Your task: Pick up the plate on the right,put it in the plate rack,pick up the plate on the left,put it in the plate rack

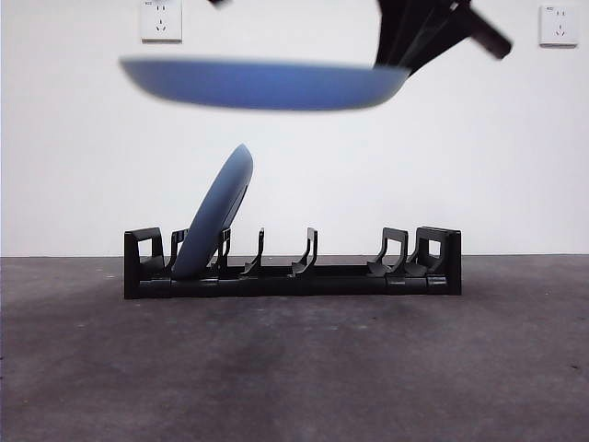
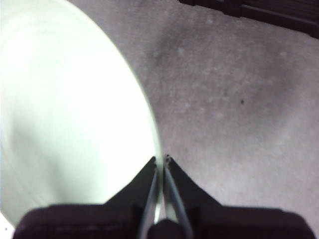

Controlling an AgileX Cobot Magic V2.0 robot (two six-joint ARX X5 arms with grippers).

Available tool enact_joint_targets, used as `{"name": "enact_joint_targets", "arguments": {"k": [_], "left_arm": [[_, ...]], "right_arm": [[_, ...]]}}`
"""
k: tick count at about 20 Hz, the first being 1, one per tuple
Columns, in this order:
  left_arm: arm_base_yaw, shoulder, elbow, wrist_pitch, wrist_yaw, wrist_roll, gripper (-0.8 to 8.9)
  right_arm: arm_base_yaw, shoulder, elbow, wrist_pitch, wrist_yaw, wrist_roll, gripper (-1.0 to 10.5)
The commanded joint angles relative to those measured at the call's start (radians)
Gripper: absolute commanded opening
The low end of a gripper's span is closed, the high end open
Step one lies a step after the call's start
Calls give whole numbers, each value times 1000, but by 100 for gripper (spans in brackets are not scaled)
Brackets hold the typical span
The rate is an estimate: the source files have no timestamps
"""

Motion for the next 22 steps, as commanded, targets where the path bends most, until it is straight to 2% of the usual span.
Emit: {"name": "enact_joint_targets", "arguments": {"k": [1, 2, 4, 11, 13, 18, 19, 22], "left_arm": [[-11, 54, 2, 14, -75, 11, 497], [-13, 73, 2, 16, -101, 11, 469], [-14, 87, 2, 15, -113, 6, 312], [-24, 87, 2, -6, -113, -34, 57], [-24, 87, 2, -21, -113, -38, 24], [-32, 87, 2, -39, -113, -53, 15], [-32, 87, 2, -39, -113, -61, -14], [-32, 87, 2, -39, -113, -71, -8]], "right_arm": [[-9, -34, -3, -12, -10, -10, -13], [-10, -43, -3, -22, -10, -10, -13], [-14, -54, -3, -43, -5, -10, -13], [-14, -55, -3, -62, -6, -10, -12], [-14, -55, -3, -62, -7, -10, -13], [-14, -55, -3, -63, -7, -9, -13], [-14, -55, -3, -63, -7, -9, -13], [-14, -55, -3, -61, -7, -9, -13]]}}
